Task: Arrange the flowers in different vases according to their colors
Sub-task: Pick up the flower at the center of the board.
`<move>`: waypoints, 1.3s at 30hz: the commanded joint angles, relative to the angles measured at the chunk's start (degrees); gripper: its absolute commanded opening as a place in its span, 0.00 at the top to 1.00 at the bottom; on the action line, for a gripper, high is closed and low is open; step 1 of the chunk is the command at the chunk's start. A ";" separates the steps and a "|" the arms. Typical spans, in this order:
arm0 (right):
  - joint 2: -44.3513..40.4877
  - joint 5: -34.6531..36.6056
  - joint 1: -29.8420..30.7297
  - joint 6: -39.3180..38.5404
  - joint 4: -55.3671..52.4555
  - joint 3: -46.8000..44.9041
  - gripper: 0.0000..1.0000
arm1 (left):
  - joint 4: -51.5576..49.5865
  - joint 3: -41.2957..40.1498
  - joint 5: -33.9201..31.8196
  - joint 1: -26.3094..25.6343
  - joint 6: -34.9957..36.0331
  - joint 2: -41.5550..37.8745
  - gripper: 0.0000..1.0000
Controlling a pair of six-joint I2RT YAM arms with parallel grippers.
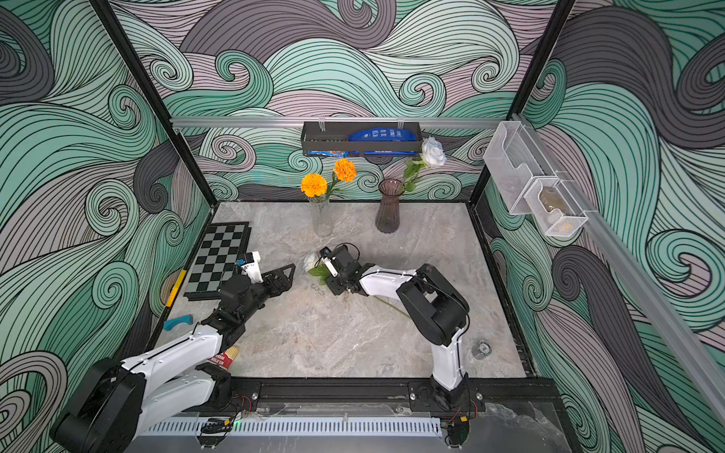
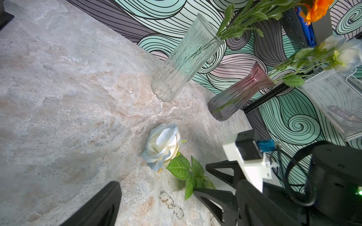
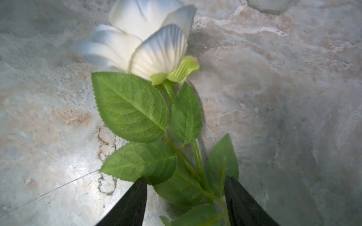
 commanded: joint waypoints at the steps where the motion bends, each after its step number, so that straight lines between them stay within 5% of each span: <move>1: 1.63 3.44 0.43 -0.29 -1.85 3.07 0.34 | 1.31 1.90 1.11 -0.06 -0.39 0.25 0.05; 10: 4.91 4.74 0.07 -0.33 -2.00 5.75 0.33 | 1.29 1.94 1.09 -0.13 -0.37 0.19 0.04; 18: 6.63 -3.17 -2.84 1.75 -1.77 6.64 0.36 | 1.48 2.03 1.94 -0.12 -0.39 0.63 0.04; 24: 7.06 -14.12 -6.96 4.91 -1.07 6.95 0.56 | 1.57 2.25 2.34 -0.06 -0.26 1.27 0.04; 39: 4.91 -5.53 -6.30 4.33 -1.25 6.38 0.82 | 1.47 2.87 2.96 -0.07 0.14 3.13 0.04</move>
